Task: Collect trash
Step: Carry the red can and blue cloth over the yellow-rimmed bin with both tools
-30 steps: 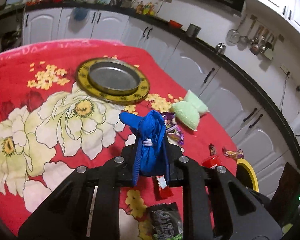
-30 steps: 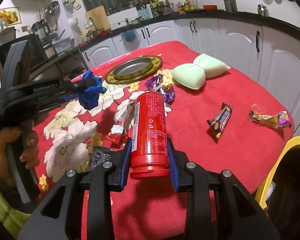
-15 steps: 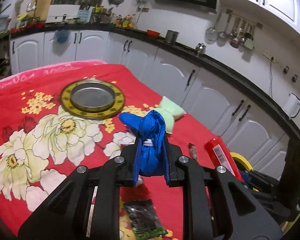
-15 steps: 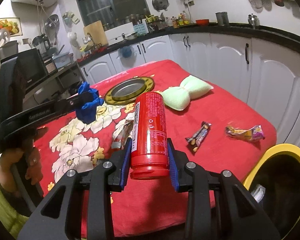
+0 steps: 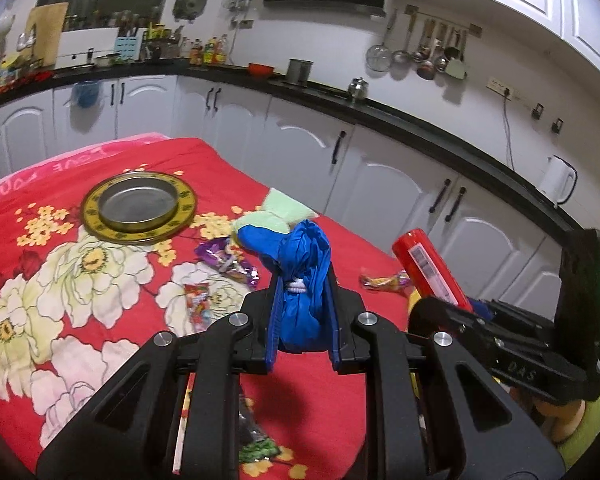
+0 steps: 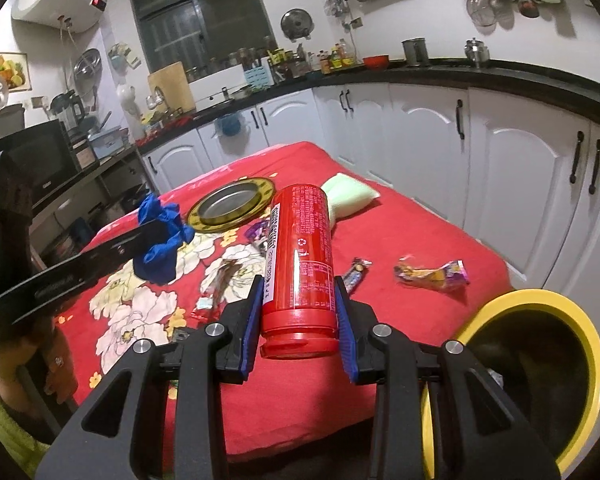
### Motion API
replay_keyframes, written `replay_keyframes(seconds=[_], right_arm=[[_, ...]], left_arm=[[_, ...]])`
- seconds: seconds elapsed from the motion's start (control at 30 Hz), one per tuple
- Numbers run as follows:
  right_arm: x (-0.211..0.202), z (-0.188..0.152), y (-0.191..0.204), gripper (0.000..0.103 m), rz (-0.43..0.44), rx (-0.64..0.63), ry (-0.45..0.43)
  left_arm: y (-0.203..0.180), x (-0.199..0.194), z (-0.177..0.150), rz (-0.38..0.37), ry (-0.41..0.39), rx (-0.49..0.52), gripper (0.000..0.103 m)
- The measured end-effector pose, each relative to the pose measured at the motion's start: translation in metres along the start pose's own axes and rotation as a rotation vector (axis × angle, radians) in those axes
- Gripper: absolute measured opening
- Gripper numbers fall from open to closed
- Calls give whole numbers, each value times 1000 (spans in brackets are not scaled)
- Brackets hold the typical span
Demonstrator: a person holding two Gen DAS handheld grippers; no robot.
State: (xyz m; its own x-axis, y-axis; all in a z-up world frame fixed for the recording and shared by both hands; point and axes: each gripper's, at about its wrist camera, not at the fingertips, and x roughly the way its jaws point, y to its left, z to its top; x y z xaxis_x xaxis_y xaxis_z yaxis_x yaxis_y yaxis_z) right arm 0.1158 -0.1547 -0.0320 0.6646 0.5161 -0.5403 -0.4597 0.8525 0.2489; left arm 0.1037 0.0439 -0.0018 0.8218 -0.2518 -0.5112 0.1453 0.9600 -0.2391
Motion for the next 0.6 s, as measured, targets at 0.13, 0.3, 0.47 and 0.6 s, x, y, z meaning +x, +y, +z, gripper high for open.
replay_keyframes(seconds=[0.13,0.3,0.47,0.6], right_arm=[[-9,-1,-8,32,-26,5,-13],[-21,-2,-20,32,-54,21,-29],[-31,-5,-37,32,-80,44,-41],[-39,-8,-51,32,-101,65,-51]], left_arm=[[-12,0,-4,-21,5,21,13],[-27,3,-9,-46,12,44,13],[-42,5,-12,-64,20,66,13],[-57,10,-17,-78,33,78,13]])
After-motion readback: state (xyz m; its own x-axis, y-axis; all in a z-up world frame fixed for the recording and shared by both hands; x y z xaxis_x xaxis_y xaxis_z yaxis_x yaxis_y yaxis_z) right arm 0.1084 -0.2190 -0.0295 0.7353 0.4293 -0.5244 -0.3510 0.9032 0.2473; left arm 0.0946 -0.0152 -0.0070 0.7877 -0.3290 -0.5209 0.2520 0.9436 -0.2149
